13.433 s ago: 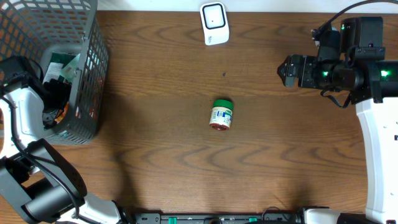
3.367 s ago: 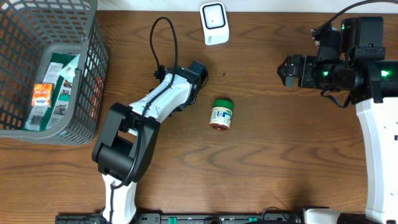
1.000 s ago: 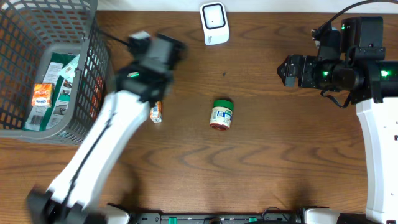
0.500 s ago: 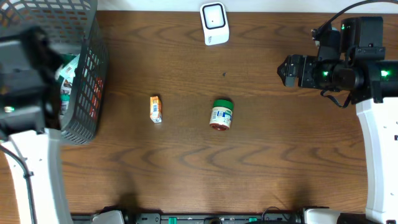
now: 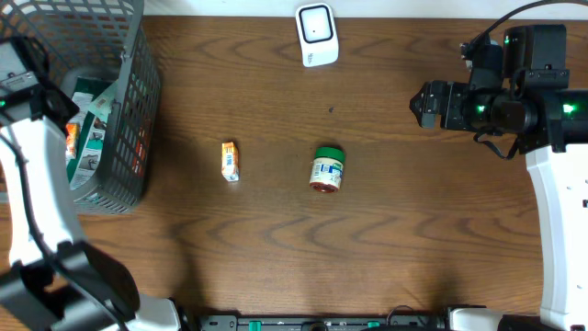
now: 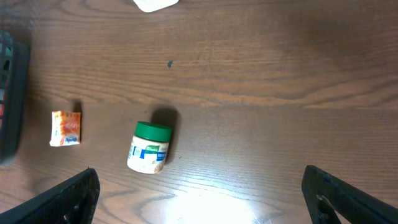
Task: Scan the item barcode
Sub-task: 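Open the left gripper and move it back over the basket, then lower the left gripper into the basket and grasp another orange tissue pack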
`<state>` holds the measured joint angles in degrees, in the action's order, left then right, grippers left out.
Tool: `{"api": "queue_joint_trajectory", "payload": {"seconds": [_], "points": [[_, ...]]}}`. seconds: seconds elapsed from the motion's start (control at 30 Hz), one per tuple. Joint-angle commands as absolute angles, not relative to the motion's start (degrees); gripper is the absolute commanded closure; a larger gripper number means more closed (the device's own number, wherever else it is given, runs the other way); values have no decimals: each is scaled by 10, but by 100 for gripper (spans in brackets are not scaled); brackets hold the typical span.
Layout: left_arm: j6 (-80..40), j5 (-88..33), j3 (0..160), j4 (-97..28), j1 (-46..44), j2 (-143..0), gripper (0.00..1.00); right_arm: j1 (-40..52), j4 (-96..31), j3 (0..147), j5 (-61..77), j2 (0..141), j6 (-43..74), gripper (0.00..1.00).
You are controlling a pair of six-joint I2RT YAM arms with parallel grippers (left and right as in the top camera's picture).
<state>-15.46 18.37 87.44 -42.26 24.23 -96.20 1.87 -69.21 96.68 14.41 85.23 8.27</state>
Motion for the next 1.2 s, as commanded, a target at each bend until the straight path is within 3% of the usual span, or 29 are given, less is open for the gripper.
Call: {"api": "queue_joint_trajectory", "payload": {"seconds": [0.0, 0.37, 0.67, 1.17], "points": [[-75, 184, 882, -415, 243, -1001, 40, 19, -692, 978, 149, 855, 74, 1], [50, 184, 882, -404, 244, -1077, 49, 19, -692, 978, 149, 855, 74, 1], [69, 184, 882, -399, 244, -1122, 62, 19, -692, 978, 149, 855, 74, 1], [79, 182, 880, -386, 244, -1151, 62, 19, -692, 978, 149, 855, 74, 1]]}}
